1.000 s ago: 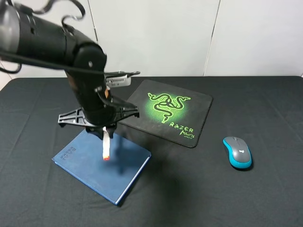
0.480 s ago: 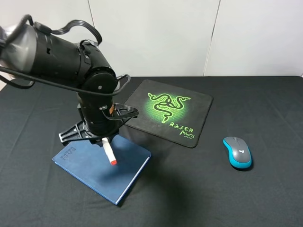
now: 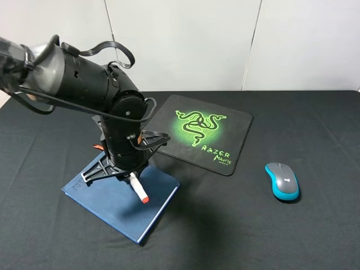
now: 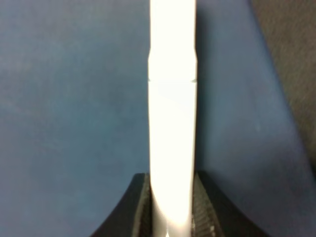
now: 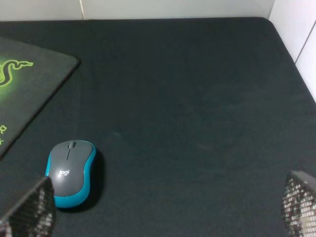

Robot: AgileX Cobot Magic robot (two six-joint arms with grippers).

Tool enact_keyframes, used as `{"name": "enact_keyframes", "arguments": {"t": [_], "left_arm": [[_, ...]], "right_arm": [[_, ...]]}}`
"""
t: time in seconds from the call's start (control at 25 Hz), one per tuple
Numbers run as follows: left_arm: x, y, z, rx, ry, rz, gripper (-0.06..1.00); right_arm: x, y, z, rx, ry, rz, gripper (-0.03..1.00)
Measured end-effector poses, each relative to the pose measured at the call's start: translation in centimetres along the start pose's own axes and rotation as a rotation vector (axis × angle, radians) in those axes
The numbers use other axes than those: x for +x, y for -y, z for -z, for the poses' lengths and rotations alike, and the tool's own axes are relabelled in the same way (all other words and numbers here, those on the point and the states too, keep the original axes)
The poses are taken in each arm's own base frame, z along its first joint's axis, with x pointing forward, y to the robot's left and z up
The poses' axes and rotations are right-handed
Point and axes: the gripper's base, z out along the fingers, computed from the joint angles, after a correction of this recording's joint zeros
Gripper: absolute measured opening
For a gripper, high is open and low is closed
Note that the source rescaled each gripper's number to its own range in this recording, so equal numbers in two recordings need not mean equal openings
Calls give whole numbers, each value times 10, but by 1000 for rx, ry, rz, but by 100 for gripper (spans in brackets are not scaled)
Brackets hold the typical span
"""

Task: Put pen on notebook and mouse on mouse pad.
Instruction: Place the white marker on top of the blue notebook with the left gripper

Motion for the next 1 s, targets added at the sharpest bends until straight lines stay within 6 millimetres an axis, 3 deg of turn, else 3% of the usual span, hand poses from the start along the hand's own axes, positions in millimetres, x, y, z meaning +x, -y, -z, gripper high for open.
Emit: {"name": "enact_keyframes", "arguments": {"t": [1.0], "left_arm": [[2,-9,-2,-103,-26,25,1]], "right_arm": [[0,0,0,0,0,0,100]]}}
